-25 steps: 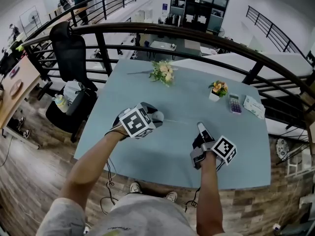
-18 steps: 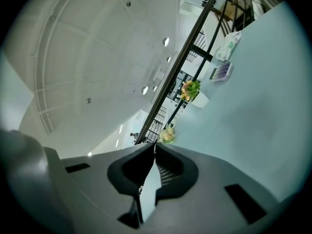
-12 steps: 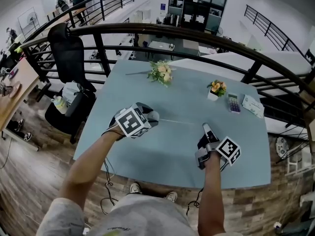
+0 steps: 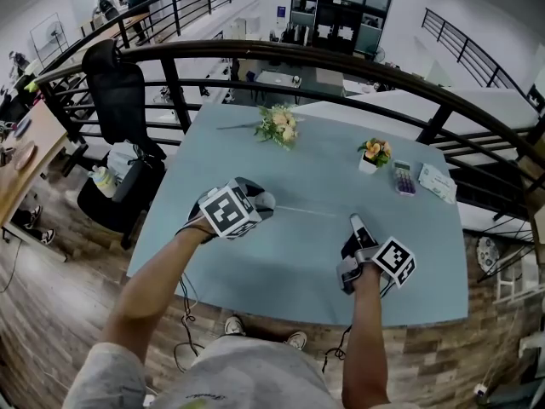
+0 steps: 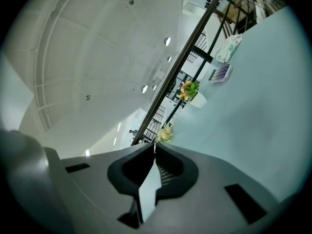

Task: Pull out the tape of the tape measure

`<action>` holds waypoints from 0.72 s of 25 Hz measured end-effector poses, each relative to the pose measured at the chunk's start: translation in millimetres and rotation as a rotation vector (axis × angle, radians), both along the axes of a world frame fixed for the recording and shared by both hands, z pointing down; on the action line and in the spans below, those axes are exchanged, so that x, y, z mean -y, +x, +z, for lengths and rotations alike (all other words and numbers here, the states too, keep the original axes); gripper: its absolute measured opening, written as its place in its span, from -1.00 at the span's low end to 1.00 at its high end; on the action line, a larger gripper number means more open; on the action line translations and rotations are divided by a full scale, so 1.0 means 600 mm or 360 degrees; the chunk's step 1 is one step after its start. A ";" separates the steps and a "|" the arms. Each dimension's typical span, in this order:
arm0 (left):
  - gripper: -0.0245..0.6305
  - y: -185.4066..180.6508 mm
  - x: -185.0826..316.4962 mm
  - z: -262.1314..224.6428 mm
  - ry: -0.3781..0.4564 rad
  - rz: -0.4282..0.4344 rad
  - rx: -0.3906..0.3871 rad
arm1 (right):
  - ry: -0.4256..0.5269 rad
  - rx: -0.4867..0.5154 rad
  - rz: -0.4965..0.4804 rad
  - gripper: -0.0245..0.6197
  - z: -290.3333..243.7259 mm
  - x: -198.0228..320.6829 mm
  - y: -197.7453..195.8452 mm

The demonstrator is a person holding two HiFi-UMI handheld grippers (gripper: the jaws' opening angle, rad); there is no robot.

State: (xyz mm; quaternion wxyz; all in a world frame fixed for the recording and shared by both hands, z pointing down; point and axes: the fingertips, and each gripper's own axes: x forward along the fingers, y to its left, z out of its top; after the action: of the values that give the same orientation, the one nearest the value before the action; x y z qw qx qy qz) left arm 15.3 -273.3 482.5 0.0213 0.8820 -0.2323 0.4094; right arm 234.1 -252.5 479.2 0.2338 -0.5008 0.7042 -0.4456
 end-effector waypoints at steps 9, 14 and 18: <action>-0.28 0.007 0.000 0.007 0.0001 0.0001 0.0003 | -0.0019 -0.0004 0.0015 -0.87 0.006 -0.005 0.005; -0.28 0.019 -0.004 0.027 -0.0020 0.0010 0.0011 | -0.0063 -0.0037 0.0016 -0.87 0.025 -0.012 0.014; -0.27 0.035 -0.006 0.051 -0.0052 0.0033 0.0028 | -0.0100 -0.0074 0.0019 -0.87 0.044 -0.013 0.023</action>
State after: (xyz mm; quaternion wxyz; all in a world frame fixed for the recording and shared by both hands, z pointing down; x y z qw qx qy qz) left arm 36.5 -269.7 512.8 0.0295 0.8804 -0.2165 0.4209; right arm 248.0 -244.5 505.4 0.2042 -0.5223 0.6922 -0.4543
